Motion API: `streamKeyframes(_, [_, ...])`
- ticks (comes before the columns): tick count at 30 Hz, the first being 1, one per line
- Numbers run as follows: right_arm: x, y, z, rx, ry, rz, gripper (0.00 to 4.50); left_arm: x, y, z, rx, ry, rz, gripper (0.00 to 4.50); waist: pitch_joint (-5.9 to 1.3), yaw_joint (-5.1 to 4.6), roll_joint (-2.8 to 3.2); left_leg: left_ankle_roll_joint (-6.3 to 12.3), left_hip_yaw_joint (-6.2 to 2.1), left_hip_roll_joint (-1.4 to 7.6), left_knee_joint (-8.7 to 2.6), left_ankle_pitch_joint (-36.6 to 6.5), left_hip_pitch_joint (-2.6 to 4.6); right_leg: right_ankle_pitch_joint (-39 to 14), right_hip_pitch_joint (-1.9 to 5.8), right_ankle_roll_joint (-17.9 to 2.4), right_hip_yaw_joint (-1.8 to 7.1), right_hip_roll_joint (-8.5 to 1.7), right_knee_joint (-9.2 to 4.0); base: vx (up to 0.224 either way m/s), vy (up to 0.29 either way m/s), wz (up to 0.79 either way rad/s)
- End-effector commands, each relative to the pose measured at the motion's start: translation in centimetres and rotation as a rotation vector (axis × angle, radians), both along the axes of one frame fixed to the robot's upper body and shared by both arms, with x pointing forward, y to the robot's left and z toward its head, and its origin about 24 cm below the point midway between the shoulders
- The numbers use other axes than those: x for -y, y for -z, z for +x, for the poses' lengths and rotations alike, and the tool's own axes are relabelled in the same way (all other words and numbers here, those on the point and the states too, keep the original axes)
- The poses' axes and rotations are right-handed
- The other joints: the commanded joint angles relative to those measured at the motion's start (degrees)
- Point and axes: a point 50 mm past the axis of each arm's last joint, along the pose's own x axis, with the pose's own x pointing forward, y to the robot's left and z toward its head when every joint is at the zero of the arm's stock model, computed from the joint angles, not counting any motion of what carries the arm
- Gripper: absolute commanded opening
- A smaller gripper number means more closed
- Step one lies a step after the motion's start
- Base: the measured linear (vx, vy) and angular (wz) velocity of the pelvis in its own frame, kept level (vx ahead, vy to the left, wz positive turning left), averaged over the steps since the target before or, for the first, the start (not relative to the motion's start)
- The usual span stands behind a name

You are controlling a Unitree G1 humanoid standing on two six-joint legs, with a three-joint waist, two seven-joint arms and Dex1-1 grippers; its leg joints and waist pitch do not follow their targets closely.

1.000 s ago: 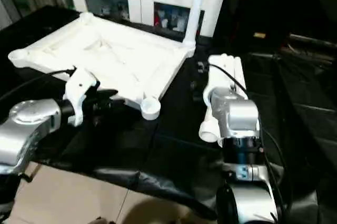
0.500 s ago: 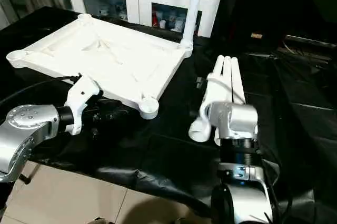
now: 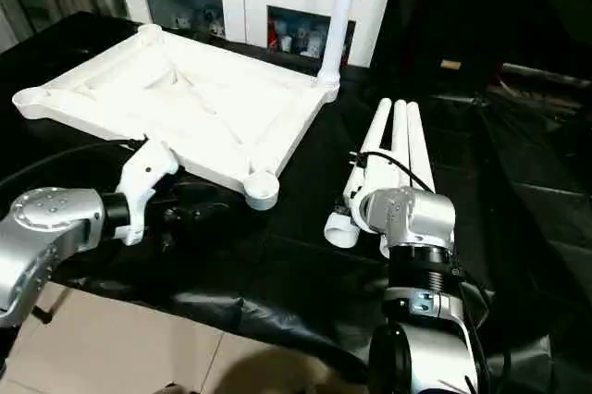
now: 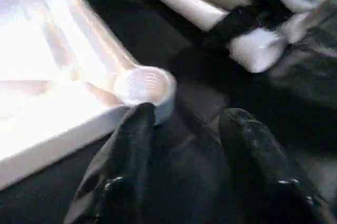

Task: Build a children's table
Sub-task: Pick table leg

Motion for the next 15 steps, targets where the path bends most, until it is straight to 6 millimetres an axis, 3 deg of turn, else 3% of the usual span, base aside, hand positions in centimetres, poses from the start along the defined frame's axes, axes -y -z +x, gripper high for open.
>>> streamKeyframes(1, [-0.2, 0.1, 0.2, -0.009, 0.006, 0.025, 3.52, -0.1, 0.4, 0.3, 0.064, -0.065, 0.052, 2.53, -3.66, 0.14, 0.14, -3.85, 0.05, 0.66, -3.83, -9.1, 0.7, -13.9, 2.68, -4.5, 2.67, -3.45, -4.3, 0.0, 0.0, 0.0])
streamKeyframes(4, [-0.3, 0.1, 0.3, -0.003, 0.012, 0.032, 3.26, -0.4, 0.5, 0.6, 0.082, -0.128, 0.04, 2.7, -3.76, 0.13, 0.09, -4.08, 0.03, 0.64, -3.77, -9.1, 0.67, -14.0, 2.69, -4.6, 2.66, -3.49, -4.24, 0.0, 0.0, 0.0])
streamKeyframes(6, [-0.4, 0.1, 0.5, 0.006, 0.014, 0.036, 2.98, -0.8, 0.8, 0.8, 0.072, -0.186, 0.047, 3.06, -3.77, 0.12, -0.09, -3.99, 0.09, 0.61, -3.73, -9.4, 0.74, -14.0, 2.51, -4.8, 2.61, -3.4, -4.27, 0.0, 0.0, 0.0])
streamKeyframes(10, [-0.8, 0.0, 0.9, 0.043, 0.011, 0.037, 2.72, -1.3, 0.9, 1.3, 0.033, -0.267, -0.013, 3.22, -3.74, 0.26, -0.26, -3.89, 0.03, 0.55, -3.7, -9.9, 0.7, -15.1, 2.47, -5.0, 2.55, -3.49, -4.39, 0.0, 0.0, 0.0])
streamKeyframes(11, [-0.9, 0.0, 0.9, 0.052, 0.015, 0.036, 2.56, -1.2, 0.8, 1.4, 0.055, -0.252, -0.023, 3.46, -3.78, 0.32, -0.25, -3.71, 0.01, 0.53, -3.69, -9.9, 0.71, -15.1, 2.46, -4.9, 2.54, -3.52, -4.39, 0.0, 0.0, 0.0])
streamKeyframes(15, [-1.3, 0.1, 1.1, 0.069, 0.02, 0.042, 2.38, -1.0, 1.0, 1.5, 0.111, -0.246, -0.028, 3.63, -3.87, 0.47, -0.12, -3.69, -0.09, 0.65, -3.79, -9.8, 0.67, -14.4, 2.45, -4.7, 2.52, -3.56, -4.32, 0.0, 0.0, 0.0])
